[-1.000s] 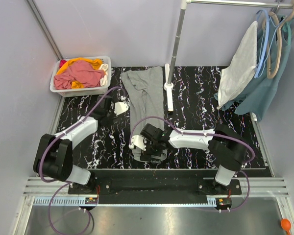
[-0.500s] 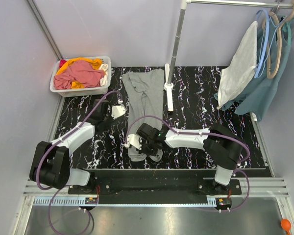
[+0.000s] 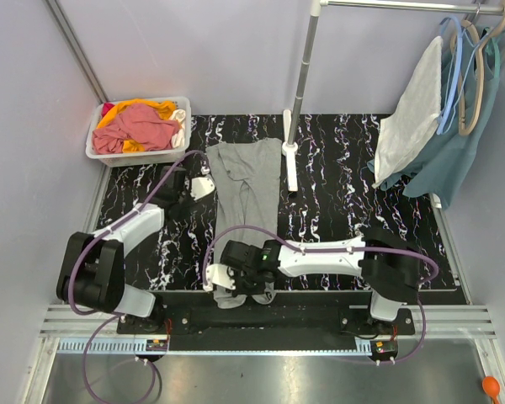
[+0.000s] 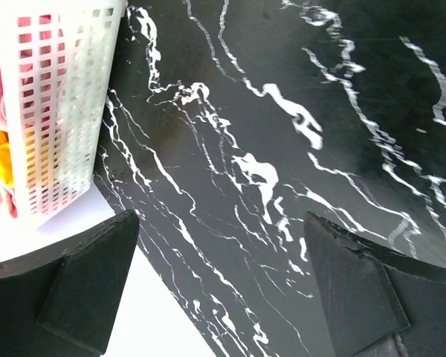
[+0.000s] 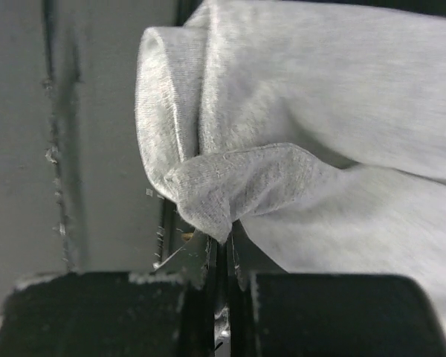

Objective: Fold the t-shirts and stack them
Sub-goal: Fold the tshirt

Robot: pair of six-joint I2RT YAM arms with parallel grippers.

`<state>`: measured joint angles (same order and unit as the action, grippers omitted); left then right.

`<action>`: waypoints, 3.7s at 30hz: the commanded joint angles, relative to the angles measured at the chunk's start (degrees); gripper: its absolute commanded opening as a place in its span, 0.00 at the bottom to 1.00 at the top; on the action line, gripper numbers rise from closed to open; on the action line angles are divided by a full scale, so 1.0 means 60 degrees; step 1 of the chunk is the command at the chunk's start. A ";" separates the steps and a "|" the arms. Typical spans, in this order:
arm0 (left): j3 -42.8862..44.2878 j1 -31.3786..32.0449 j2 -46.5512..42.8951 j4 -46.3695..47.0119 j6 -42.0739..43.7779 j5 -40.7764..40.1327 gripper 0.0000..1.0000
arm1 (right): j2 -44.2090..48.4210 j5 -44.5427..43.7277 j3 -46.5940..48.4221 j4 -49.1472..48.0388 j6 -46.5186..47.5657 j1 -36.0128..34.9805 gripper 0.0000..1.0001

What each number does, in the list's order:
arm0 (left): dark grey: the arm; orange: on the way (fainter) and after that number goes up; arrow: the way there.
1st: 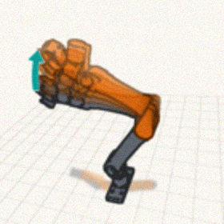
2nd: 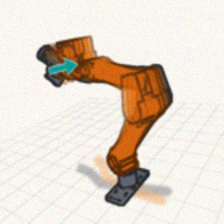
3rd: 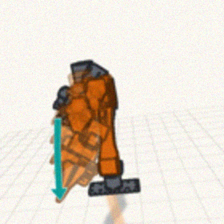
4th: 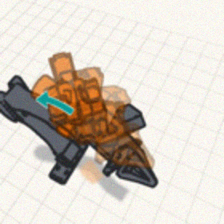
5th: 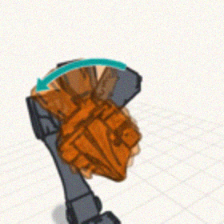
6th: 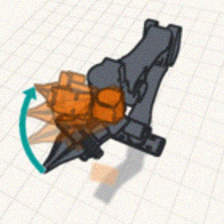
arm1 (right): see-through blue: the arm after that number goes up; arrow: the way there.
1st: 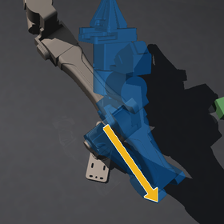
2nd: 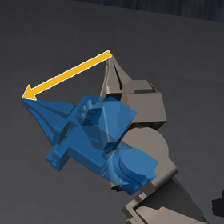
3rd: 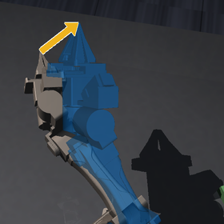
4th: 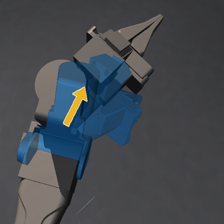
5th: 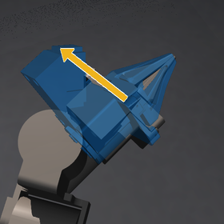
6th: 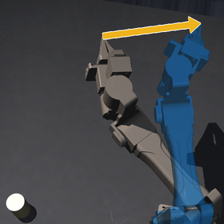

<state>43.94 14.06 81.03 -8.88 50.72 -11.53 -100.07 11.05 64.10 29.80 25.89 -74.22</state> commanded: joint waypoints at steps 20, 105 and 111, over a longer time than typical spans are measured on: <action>0.1406 -0.0850 0.0952 0.0675 -0.0118 0.0413 0.99 | -0.0427 -0.2237 0.3599 0.1127 0.2613 0.3284 0.00; 0.2681 0.1390 0.2225 -0.3939 -0.2857 0.5642 0.99 | 0.1547 -0.3013 -0.0501 -0.1290 0.0534 0.4869 0.90; 0.2827 0.1567 0.2680 -0.3939 -0.2887 0.5613 0.96 | 0.1708 -0.2970 -0.0721 -0.1290 0.0534 0.4884 0.90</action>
<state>58.87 23.20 95.90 -32.99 34.04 19.99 -92.42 -7.81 60.49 24.47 30.09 -44.60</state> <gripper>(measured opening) 0.979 0.902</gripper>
